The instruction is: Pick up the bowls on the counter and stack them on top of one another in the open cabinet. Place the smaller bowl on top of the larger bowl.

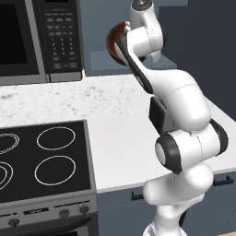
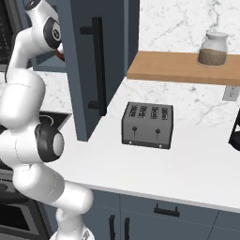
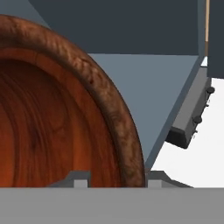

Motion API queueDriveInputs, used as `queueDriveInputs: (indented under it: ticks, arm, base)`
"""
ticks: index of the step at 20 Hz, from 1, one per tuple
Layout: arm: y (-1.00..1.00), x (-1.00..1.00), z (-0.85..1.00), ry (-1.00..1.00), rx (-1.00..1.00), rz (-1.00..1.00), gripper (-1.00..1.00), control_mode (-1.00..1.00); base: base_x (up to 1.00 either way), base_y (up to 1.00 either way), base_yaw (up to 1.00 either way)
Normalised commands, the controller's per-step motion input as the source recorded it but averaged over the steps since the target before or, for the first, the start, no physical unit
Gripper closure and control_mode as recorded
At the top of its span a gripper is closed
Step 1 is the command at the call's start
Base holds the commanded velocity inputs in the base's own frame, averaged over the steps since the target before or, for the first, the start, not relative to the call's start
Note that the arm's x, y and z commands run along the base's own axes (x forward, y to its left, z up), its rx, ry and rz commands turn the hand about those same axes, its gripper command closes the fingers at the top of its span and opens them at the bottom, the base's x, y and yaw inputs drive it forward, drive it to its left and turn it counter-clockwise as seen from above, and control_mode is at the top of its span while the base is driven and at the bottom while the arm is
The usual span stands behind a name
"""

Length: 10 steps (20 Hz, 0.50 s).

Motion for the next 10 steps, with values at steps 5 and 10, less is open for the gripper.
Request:
queueDriveInputs:
  ticks: [5,10]
  arm:
    - [0.00,0.10,-0.33,0.04,0.00,0.00,1.00,-1.00]
    - [0.00,0.14,-0.34,0.00,0.00,0.00,1.00,-1.00]
  base:
    - [0.00,0.00,0.00]
    - [0.00,0.00,0.00]
